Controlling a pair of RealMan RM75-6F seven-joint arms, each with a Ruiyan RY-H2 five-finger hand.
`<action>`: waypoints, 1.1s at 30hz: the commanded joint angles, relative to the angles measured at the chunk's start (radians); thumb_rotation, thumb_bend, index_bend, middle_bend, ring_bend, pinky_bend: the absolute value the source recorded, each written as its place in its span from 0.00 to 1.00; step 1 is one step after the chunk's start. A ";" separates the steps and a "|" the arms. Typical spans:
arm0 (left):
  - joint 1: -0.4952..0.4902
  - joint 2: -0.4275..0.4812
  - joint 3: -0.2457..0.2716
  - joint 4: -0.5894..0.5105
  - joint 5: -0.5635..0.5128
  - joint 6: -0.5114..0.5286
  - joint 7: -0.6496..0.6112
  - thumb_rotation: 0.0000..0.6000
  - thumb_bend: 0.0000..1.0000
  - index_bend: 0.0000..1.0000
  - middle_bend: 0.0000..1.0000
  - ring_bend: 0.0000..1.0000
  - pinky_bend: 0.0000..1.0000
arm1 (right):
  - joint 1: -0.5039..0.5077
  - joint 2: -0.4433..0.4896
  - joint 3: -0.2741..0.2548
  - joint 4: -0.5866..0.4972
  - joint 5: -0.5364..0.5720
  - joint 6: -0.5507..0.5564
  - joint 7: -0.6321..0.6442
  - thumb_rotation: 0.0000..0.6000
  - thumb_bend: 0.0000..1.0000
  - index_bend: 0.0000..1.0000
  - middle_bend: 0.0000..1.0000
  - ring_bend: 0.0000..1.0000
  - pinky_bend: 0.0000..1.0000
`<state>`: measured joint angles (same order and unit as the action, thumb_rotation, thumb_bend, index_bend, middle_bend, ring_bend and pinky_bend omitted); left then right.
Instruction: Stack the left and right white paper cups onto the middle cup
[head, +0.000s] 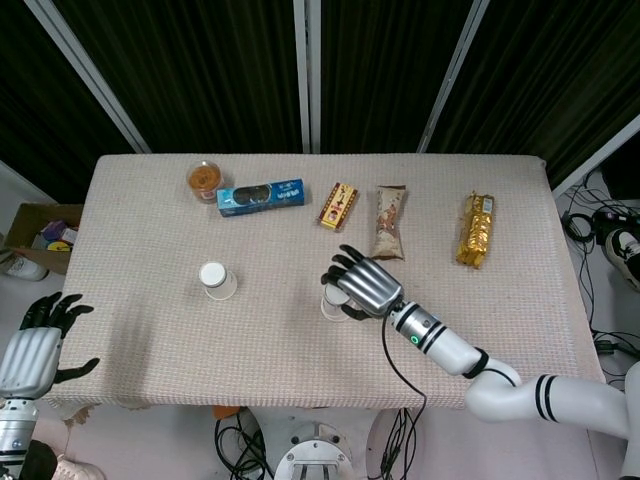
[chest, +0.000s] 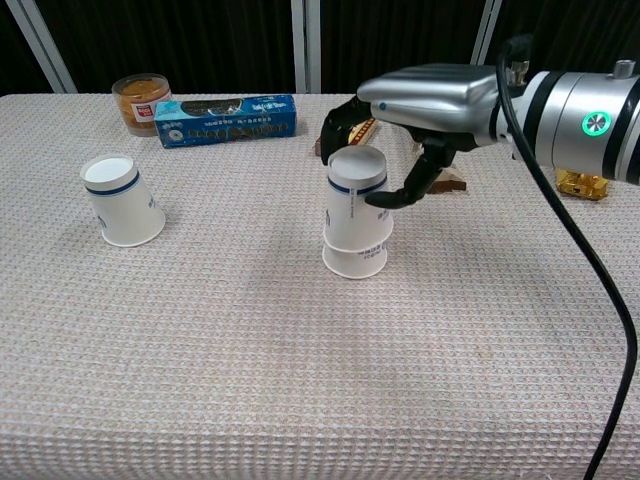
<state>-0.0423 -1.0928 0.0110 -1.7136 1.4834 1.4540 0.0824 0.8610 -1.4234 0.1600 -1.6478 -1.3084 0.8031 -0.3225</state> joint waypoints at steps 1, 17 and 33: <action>-0.017 0.002 -0.007 0.002 0.005 -0.018 -0.004 1.00 0.04 0.26 0.14 0.06 0.10 | 0.015 -0.020 -0.034 0.026 0.070 -0.038 -0.083 1.00 0.30 0.25 0.25 0.06 0.07; -0.307 -0.057 -0.144 0.085 -0.016 -0.319 -0.192 1.00 0.04 0.24 0.14 0.06 0.10 | -0.203 0.298 -0.096 -0.219 -0.039 0.294 -0.009 1.00 0.12 0.00 0.00 0.00 0.00; -0.571 -0.187 -0.196 0.174 -0.202 -0.646 -0.078 1.00 0.06 0.24 0.15 0.11 0.10 | -0.455 0.413 -0.168 -0.111 -0.209 0.554 0.293 1.00 0.13 0.00 0.00 0.00 0.00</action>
<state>-0.5961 -1.2692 -0.1829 -1.5499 1.3035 0.8254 -0.0167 0.4221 -1.0051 -0.0028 -1.7795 -1.5078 1.3480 -0.0505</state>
